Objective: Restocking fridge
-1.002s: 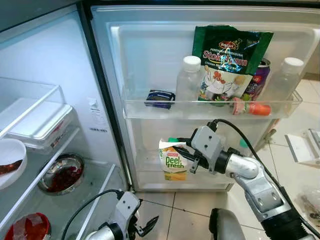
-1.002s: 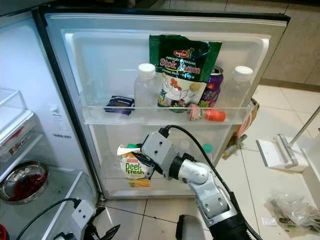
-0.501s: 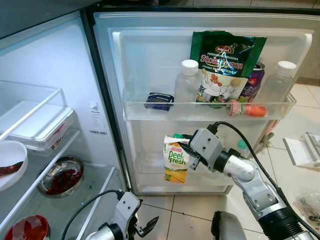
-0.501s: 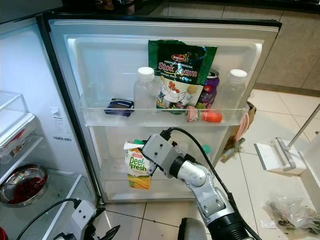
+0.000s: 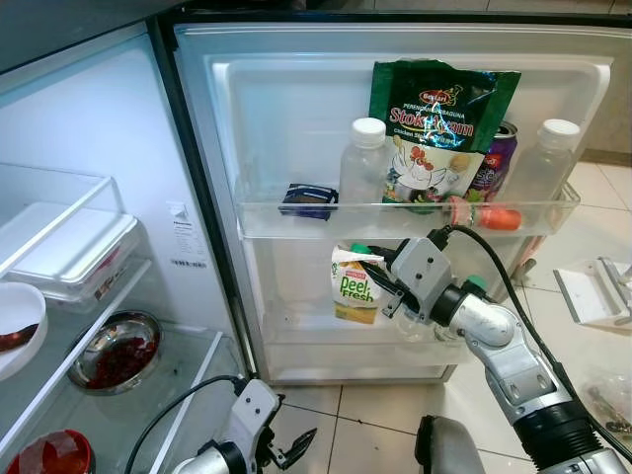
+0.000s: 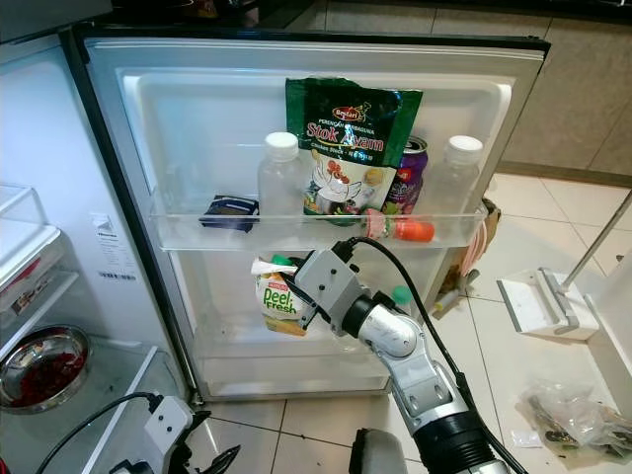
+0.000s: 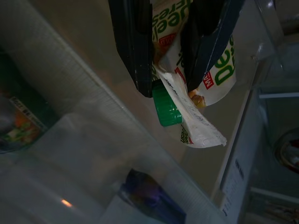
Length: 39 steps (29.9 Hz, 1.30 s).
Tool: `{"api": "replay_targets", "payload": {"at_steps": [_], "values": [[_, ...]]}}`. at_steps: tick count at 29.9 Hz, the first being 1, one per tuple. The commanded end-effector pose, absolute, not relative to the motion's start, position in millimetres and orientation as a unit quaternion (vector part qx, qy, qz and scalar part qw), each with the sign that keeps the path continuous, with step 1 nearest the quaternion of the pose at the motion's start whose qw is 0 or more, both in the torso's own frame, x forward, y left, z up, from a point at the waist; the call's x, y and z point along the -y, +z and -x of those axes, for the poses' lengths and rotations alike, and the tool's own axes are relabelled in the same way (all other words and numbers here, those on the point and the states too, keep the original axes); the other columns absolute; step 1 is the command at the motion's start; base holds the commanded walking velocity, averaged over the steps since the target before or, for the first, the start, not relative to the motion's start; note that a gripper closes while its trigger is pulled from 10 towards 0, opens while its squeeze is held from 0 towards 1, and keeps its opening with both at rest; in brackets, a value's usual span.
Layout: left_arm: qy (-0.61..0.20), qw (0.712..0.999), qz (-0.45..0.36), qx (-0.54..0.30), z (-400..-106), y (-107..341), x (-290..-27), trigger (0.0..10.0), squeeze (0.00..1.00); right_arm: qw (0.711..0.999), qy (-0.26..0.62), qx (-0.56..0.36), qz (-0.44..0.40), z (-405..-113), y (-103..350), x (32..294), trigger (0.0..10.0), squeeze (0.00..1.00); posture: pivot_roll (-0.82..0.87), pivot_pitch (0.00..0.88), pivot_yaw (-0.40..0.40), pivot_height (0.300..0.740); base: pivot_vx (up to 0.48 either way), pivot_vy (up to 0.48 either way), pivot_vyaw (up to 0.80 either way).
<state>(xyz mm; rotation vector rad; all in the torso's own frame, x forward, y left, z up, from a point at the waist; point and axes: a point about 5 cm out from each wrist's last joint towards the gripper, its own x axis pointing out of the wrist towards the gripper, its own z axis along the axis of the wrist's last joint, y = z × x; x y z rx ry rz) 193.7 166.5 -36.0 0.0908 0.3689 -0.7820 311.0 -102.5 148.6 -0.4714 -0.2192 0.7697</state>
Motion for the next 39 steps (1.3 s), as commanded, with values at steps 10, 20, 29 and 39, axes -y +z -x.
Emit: {"api": "replay_targets", "payload": {"at_steps": [10,20,29,39], "values": [[-0.386,0.904,-0.038,-0.182,-188.5,-39.1,-160.9,10.0,0.0,0.869,0.391,0.103,0.284,-304.6,131.2,99.7,10.0,0.0,-0.01,0.0,-0.048,0.3,0.0,0.0,0.0],[-0.388,0.902,-0.035,-0.183,-183.5,-40.8,-160.7,10.0,0.0,0.84,0.387,0.102,0.366,-307.2,118.8,103.1,10.0,0.0,-0.01,0.0,-0.048,0.3,0.0,0.0,0.0],[-0.392,0.901,-0.036,-0.183,-179.5,-41.3,-162.6,10.0,0.0,0.878,0.363,0.104,0.294,-311.9,114.0,107.2,10.0,0.0,-0.01,0.0,-0.045,0.3,0.0,0.0,0.0],[-0.393,0.9,-0.037,-0.185,-174.8,-42.1,-166.7,10.0,0.0,0.888,0.349,0.085,0.286,-316.9,105.8,115.9,10.0,0.0,0.01,0.0,-0.044,0.3,0.0,0.0,0.0]]}}
